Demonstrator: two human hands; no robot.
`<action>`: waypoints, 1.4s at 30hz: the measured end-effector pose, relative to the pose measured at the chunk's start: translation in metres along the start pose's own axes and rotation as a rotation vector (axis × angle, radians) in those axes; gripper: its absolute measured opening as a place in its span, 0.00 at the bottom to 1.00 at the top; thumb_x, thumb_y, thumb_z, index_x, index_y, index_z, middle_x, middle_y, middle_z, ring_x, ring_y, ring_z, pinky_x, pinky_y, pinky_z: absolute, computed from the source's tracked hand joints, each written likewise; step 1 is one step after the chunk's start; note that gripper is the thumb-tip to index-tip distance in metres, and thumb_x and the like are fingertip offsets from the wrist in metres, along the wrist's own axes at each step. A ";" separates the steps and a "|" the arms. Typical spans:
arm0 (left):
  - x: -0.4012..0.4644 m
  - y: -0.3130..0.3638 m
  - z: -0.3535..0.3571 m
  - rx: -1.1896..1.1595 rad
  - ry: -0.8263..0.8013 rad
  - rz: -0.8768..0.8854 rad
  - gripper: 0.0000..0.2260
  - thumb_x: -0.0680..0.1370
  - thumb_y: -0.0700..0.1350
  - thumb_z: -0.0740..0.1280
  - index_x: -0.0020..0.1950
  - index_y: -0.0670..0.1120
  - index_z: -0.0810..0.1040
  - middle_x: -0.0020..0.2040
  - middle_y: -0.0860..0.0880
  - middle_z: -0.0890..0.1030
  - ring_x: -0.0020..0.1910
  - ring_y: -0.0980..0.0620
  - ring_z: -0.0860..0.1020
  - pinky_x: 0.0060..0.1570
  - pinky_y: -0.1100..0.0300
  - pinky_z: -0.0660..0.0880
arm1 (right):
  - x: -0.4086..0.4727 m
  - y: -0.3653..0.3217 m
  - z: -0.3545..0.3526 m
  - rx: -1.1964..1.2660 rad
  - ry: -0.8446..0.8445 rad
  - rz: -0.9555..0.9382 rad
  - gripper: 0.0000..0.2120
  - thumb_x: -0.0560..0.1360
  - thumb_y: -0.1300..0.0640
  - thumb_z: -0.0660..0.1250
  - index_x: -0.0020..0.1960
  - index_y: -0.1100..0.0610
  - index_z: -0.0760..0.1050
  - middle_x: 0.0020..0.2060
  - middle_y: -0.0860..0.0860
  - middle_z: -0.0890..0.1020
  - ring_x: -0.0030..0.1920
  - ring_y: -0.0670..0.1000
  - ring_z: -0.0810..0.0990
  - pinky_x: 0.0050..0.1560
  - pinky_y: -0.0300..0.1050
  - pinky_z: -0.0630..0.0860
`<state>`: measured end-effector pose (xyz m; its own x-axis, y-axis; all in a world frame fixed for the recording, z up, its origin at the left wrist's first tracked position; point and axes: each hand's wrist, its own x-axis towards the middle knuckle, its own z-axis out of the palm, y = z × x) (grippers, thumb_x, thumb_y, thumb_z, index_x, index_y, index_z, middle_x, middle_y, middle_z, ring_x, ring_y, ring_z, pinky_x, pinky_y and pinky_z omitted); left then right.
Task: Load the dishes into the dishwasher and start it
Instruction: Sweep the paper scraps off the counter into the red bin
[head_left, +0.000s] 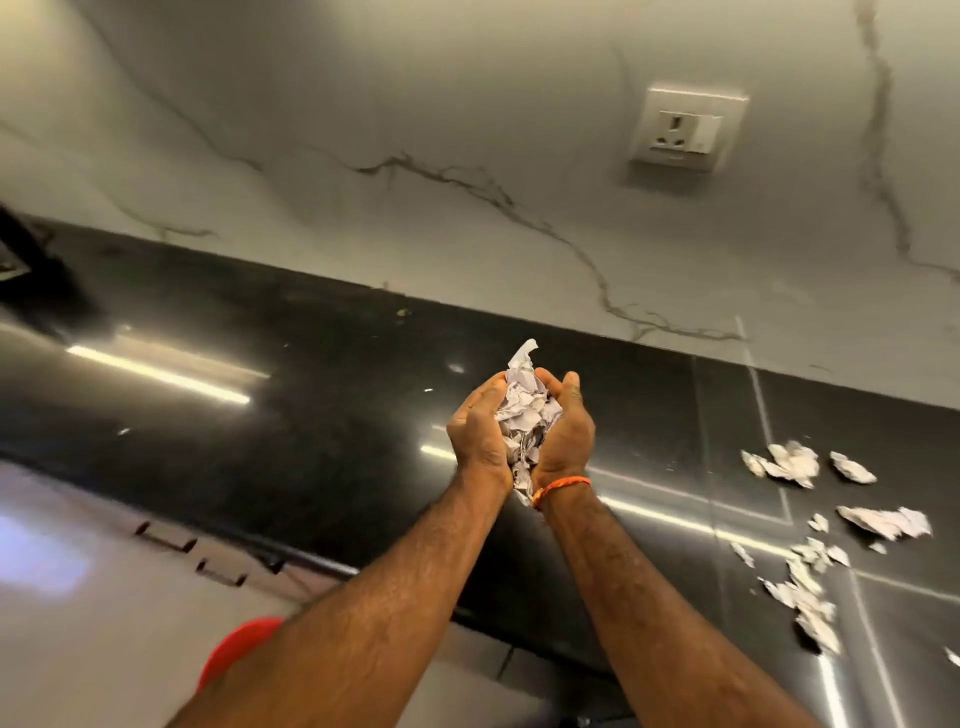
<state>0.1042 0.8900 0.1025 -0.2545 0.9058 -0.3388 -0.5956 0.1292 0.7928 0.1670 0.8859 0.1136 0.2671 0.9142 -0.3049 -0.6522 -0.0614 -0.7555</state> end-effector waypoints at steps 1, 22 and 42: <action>-0.001 0.015 -0.019 -0.017 0.041 0.028 0.10 0.78 0.43 0.71 0.56 0.40 0.84 0.49 0.41 0.87 0.49 0.40 0.86 0.51 0.48 0.83 | -0.010 0.015 0.016 -0.009 -0.035 0.032 0.22 0.82 0.44 0.60 0.59 0.63 0.80 0.53 0.63 0.84 0.55 0.64 0.83 0.59 0.59 0.80; -0.031 0.164 -0.358 -0.480 0.831 0.409 0.14 0.75 0.45 0.72 0.57 0.37 0.83 0.52 0.36 0.85 0.52 0.34 0.84 0.58 0.39 0.80 | -0.189 0.277 0.217 -0.367 -0.701 0.669 0.16 0.81 0.51 0.62 0.55 0.62 0.82 0.50 0.61 0.86 0.49 0.58 0.86 0.49 0.49 0.84; 0.036 0.028 -0.569 -0.751 1.190 0.121 0.12 0.75 0.39 0.69 0.56 0.36 0.84 0.53 0.34 0.84 0.55 0.31 0.82 0.60 0.39 0.78 | -0.168 0.558 0.133 -0.670 -0.591 1.064 0.39 0.61 0.40 0.79 0.62 0.65 0.79 0.59 0.64 0.81 0.61 0.64 0.81 0.62 0.56 0.77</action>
<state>-0.3552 0.6967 -0.1755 -0.5900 -0.0303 -0.8068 -0.6861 -0.5080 0.5208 -0.3359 0.7514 -0.1799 -0.5839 0.3287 -0.7423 0.1551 -0.8524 -0.4994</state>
